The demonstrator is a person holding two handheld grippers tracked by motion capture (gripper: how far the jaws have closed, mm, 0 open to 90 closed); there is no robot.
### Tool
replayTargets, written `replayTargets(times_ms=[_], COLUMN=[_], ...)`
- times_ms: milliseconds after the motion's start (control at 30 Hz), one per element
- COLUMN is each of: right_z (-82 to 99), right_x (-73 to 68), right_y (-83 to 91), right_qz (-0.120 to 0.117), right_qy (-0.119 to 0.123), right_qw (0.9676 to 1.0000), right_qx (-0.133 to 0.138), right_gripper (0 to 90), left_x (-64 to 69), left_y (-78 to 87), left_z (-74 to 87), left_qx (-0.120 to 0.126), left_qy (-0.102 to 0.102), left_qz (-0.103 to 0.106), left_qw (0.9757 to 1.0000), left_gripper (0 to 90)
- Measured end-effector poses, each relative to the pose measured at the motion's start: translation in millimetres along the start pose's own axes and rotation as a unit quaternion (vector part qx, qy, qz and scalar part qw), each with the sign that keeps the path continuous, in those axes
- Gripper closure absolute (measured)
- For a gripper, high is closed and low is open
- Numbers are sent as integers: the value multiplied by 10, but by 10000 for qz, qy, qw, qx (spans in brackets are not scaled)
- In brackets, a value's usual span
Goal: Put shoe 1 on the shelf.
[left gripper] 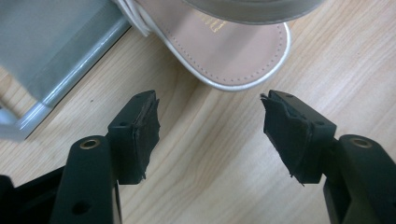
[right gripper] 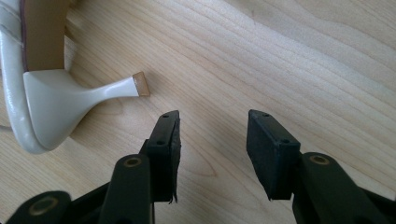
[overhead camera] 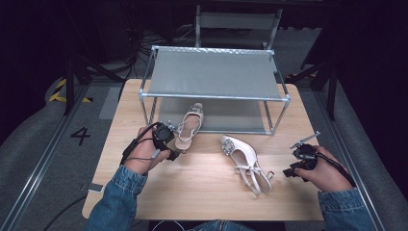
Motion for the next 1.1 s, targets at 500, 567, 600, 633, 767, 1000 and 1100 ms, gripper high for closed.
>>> replayTargets(times_ms=[500, 567, 600, 633, 767, 1000, 1100], right_z=[5, 6, 5, 6, 8, 14, 21], right_x=[5, 12, 15, 17, 19, 25, 25], right_y=[-37, -38, -38, -37, -37, -41, -39], right_qz=[-30, -37, -35, -35, -35, -30, -26], right_qy=[-8, -9, -4, -4, -6, -29, -34], right_qw=[10000, 10000, 10000, 10000, 10000, 10000, 10000], right_qx=[-50, -56, -50, -50, -51, -44, -47], right_gripper=[560, 559, 559, 560, 559, 559, 560], left_x=[64, 86, 95, 97, 97, 108, 125], left_y=[-277, -316, -327, -333, -313, -243, -231], left_z=[-117, -127, -136, -143, -199, -298, -330], left_qx=[361, 327, 339, 338, 550, 838, 881], left_qy=[5, -6, -6, -31, 41, 319, 460], left_qz=[472, 491, 513, 524, 500, 476, 540], left_qw=[9982, 9983, 9981, 9981, 9972, 9948, 9936], left_gripper=[526, 557, 561, 569, 748, 801, 803])
Point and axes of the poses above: each handheld gripper's, and its own axes: y roughly backward along the jaws, z roughly out of its underside, x roughly to its right, the point moved 10 cm from there along -y, roughly forward along the jaws, and after that the axes turned 5 degrees about -x, right-handed, at the moved point
